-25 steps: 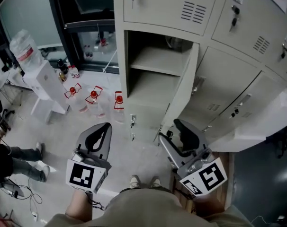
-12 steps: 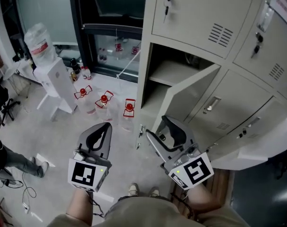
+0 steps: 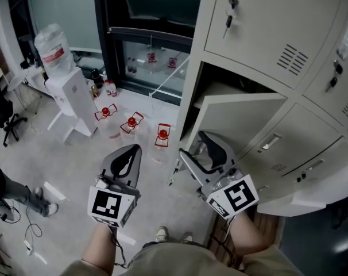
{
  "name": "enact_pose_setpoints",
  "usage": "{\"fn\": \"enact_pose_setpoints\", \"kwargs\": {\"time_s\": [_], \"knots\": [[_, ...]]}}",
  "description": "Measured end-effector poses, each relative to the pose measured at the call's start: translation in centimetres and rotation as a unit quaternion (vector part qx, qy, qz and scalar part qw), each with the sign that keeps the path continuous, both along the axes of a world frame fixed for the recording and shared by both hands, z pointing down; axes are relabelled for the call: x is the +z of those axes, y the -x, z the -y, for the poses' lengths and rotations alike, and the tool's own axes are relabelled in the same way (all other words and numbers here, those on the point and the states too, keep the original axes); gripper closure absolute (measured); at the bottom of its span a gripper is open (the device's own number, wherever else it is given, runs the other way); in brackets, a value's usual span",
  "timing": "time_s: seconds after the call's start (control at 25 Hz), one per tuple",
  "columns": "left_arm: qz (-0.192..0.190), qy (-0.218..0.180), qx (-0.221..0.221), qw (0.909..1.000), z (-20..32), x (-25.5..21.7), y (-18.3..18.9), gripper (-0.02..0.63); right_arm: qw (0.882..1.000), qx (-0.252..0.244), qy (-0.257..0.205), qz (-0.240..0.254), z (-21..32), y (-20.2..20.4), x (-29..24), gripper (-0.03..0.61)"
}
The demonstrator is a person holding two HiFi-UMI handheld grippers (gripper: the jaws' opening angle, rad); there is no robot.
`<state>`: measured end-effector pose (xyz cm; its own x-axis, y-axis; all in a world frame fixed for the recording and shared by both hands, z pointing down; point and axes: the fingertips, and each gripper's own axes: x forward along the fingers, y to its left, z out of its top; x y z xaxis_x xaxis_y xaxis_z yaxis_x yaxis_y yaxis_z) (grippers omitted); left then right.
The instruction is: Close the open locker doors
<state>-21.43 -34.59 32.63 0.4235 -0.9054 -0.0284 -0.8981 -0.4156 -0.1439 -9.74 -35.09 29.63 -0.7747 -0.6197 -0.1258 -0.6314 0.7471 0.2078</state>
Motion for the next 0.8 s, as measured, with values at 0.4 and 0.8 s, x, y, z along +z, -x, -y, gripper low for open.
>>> {"fn": "enact_pose_setpoints", "kwargs": {"time_s": [0.4, 0.8], "knots": [[-0.004, 0.022, -0.001, 0.9998, 4.6, 1.9, 0.6, 0.606, 0.998, 0.048, 0.033, -0.01, 6.8, -2.4, 3.1, 0.31], [-0.005, 0.047, 0.013, 0.9988, 6.5, 3.8, -0.7, 0.606, 0.991, 0.108, 0.076, 0.007, 11.0, -6.2, 5.7, 0.306]]}}
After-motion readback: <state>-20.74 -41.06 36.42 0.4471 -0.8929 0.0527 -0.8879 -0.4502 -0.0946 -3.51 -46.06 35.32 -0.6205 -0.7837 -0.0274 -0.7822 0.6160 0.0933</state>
